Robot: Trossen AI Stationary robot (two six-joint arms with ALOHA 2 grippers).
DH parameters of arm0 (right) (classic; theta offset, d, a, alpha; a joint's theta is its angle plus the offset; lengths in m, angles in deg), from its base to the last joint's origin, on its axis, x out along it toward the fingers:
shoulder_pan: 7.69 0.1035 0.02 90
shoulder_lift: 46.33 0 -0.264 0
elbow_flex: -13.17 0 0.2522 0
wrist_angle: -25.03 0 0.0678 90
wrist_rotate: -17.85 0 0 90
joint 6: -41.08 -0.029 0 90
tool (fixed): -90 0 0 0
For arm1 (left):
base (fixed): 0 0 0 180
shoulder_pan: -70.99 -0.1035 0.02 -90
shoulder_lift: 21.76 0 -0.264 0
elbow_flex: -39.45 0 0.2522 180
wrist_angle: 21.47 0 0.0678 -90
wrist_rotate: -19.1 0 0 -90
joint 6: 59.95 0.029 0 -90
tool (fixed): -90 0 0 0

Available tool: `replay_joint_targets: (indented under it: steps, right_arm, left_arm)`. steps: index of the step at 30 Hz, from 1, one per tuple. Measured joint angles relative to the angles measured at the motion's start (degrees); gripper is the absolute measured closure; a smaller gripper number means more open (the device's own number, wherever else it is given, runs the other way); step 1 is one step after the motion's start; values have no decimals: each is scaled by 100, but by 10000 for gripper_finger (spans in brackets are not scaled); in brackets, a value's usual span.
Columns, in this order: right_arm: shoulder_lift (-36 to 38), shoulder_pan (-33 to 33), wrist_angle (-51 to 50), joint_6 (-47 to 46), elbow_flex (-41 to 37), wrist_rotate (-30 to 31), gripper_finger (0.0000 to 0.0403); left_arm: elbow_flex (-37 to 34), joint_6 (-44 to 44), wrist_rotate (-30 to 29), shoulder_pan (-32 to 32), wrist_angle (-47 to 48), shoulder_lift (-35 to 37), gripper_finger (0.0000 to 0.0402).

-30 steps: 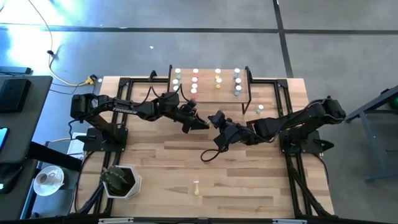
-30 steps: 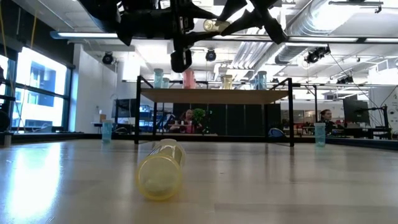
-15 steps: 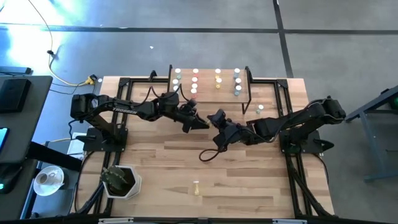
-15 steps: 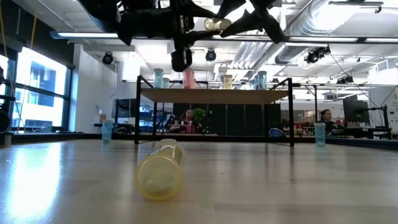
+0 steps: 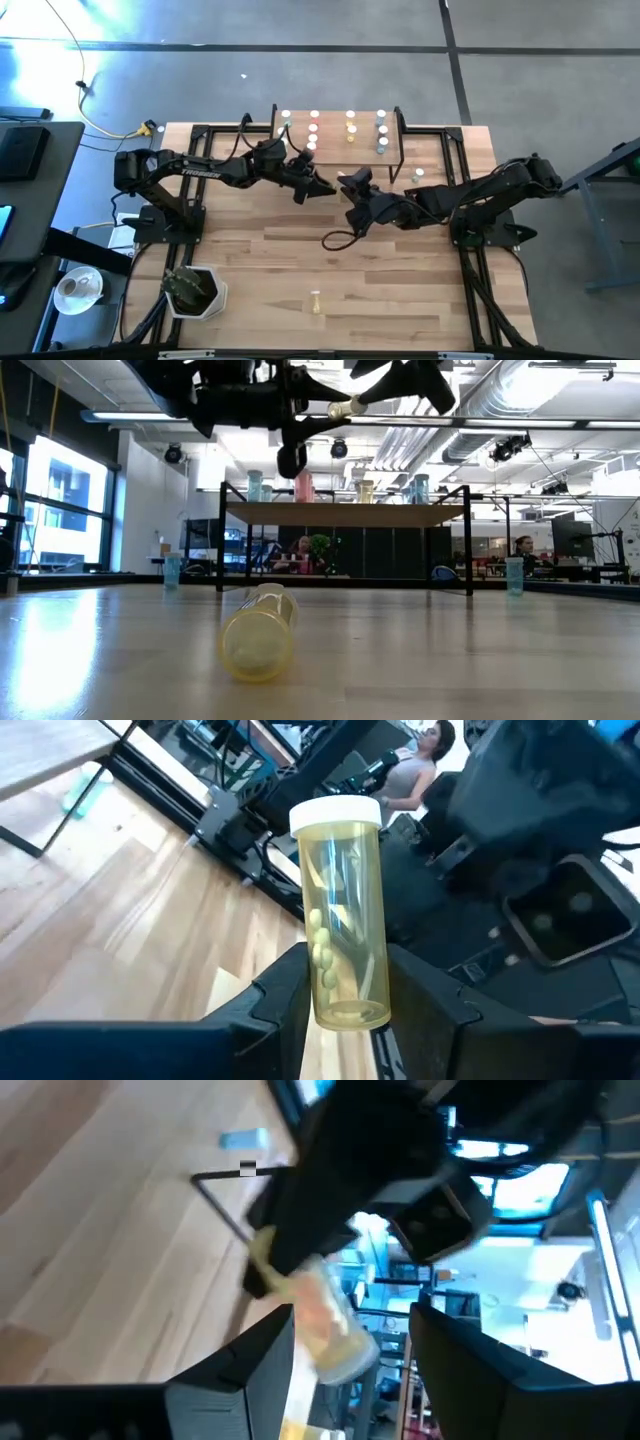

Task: Pick and place medicine bottles onto shelf by color
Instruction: Put the yellow pill bottle on the shelf

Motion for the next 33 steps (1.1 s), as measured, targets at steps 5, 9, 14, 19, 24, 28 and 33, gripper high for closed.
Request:
replay_joint_targets:
  steps: [5, 9, 14, 19, 24, 28, 33]
  right_arm:
    - [199, -15, 323, -408, 15, 112, 213]
    - [444, -148, 287, -1192, 237, 113, 213]
    - [825, -511, -132, -2825, 665, -614, 213]
    - [929, -1029, -924, -4640, 1237, -2107, 213]
    - [927, -1388, -1118, -5408, 1427, -3230, 213]
    - [923, -1526, -1133, -5777, 1427, -3335, 213]
    - [920, -1636, -1388, -6102, 1427, -3335, 213]
  left_arm:
    - [0, 332, -5, -43, -13, 0, 292]
    - [2, 905, -61, -45, -67, 0, 292]
    - [2, 1708, -346, -45, -147, 0, 292]
    - [4, 2437, -445, -45, -323, 2, 291]
    - [4, 3117, -471, -45, -403, 2, 291]
    - [4, 3743, -740, -30, -411, 2, 291]
    - [4, 4235, -1220, 40, -457, 2, 291]
